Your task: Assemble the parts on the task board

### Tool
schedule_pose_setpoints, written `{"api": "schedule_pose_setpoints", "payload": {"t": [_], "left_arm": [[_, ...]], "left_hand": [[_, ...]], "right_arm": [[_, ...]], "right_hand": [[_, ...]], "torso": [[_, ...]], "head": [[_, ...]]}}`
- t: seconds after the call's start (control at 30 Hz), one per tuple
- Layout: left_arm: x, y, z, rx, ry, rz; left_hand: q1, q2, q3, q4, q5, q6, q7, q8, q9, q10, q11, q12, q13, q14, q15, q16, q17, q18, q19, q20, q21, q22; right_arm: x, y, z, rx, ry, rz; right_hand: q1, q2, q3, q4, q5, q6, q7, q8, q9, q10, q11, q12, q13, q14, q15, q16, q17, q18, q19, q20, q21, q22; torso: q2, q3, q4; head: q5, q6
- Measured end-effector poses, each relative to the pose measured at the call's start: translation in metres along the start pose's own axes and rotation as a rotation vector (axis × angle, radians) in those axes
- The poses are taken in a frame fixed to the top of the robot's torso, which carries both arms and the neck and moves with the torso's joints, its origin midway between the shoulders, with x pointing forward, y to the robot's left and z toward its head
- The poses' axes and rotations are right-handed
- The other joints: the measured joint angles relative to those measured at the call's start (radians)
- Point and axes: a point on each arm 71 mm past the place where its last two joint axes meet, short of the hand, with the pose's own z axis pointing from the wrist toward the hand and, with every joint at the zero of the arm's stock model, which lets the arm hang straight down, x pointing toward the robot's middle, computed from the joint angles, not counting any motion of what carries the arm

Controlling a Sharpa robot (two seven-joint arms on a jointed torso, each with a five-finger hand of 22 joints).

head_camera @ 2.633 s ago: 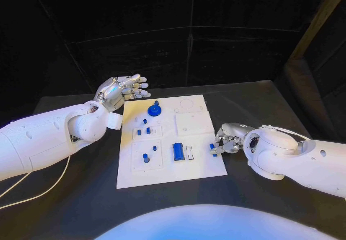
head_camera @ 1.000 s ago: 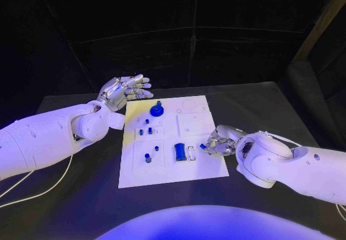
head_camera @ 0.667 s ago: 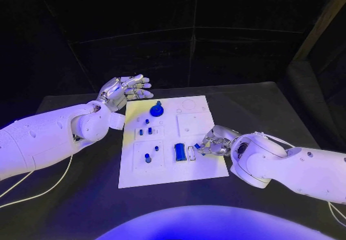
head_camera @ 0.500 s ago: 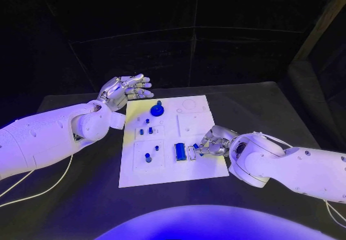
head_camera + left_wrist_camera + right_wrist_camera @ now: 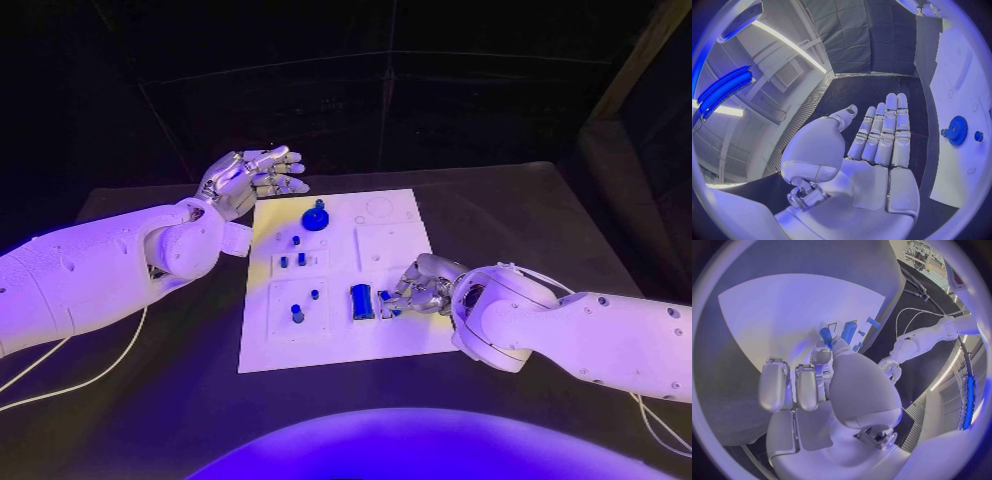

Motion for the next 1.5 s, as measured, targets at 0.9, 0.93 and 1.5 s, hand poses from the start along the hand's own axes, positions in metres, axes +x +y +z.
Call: {"api": "schedule_pose_setpoints", "payload": {"t": [0.9,0.93,1.5], "left_arm": [[0.0024,0.0003,0.0005,-0.002,0.017,0.004],[0.0024,0.0003,0.0005,-0.002,0.018,0.004],[0.0032,0.0007,0.0010,-0.004,0.023,0.003]], "left_hand": [[0.003,-0.003,0.000,0.000,0.000,0.000,0.000,0.000,0.000,0.000,0.000,0.000,0.000,0.000,0.000,0.000,0.000,0.000,0.000,0.000,0.000,0.000],[0.003,-0.003,0.000,0.000,0.000,0.000,0.000,0.000,0.000,0.000,0.000,0.000,0.000,0.000,0.000,0.000,0.000,0.000,0.000,0.000,0.000,0.000],[0.003,-0.003,0.000,0.000,0.000,0.000,0.000,0.000,0.000,0.000,0.000,0.000,0.000,0.000,0.000,0.000,0.000,0.000,0.000,0.000,0.000,-0.001]], "right_arm": [[0.0027,0.0028,0.0032,0.005,0.015,-0.016],[0.0027,0.0029,0.0032,0.005,0.015,-0.017],[-0.0002,0.0008,0.0030,-0.005,-0.006,-0.035]], "right_hand": [[-0.149,0.006,-0.084,0.047,0.122,0.044,-0.009,0.003,0.009,0.014,-0.007,0.020,0.016,0.000,0.000,0.009,0.000,0.000,0.005,-0.005,0.009,0.017],[-0.150,0.005,-0.088,0.048,0.122,0.047,-0.010,0.003,0.010,0.014,-0.007,0.020,0.016,0.000,0.000,0.009,0.000,0.000,0.005,-0.005,0.009,0.017],[-0.195,0.021,-0.135,0.047,0.090,0.053,-0.011,0.008,0.012,0.018,-0.011,0.020,0.016,0.000,0.000,0.009,0.000,-0.016,0.005,-0.005,0.009,0.015]], "torso": [[0.000,-0.0003,-0.0003],[0.000,-0.0002,-0.0003],[-0.001,-0.0002,-0.0006]], "head": [[0.001,-0.003],[0.001,-0.003],[-0.002,-0.001]]}}
